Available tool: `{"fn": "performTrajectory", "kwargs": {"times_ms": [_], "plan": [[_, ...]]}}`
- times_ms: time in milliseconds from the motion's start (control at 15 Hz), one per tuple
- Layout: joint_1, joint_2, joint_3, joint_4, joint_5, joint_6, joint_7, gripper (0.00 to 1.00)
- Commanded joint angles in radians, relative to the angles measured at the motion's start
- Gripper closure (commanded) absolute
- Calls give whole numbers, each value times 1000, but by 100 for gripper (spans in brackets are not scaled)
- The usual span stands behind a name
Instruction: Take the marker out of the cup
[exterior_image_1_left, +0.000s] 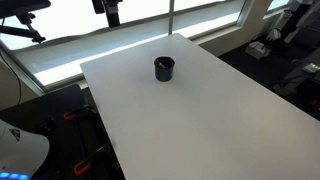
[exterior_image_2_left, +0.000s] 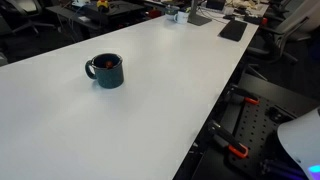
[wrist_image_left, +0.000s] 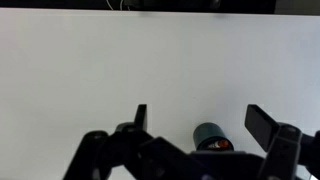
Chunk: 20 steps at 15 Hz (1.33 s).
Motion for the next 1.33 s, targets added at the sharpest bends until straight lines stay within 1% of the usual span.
{"fn": "performTrajectory", "kwargs": {"times_ms": [0,200,467,600,667,800,1000,1133,1267], "plan": [[7,1,-6,2,-3,-2,3,0],[-15,78,-33,61,-42,12,-29,0],[-50,219,-94,194,-103,56,-68,0],[-60,265,-112,251,-116,74,-79,0],[-54,201,-104,177,-101,70,-67,0],[-63,251,-115,228,-103,74,-77,0],[-62,268,-114,243,-103,74,-79,0],[-58,332,-130,279,-85,135,-119,0],[-58,402,-131,331,-84,192,-120,0]]}}
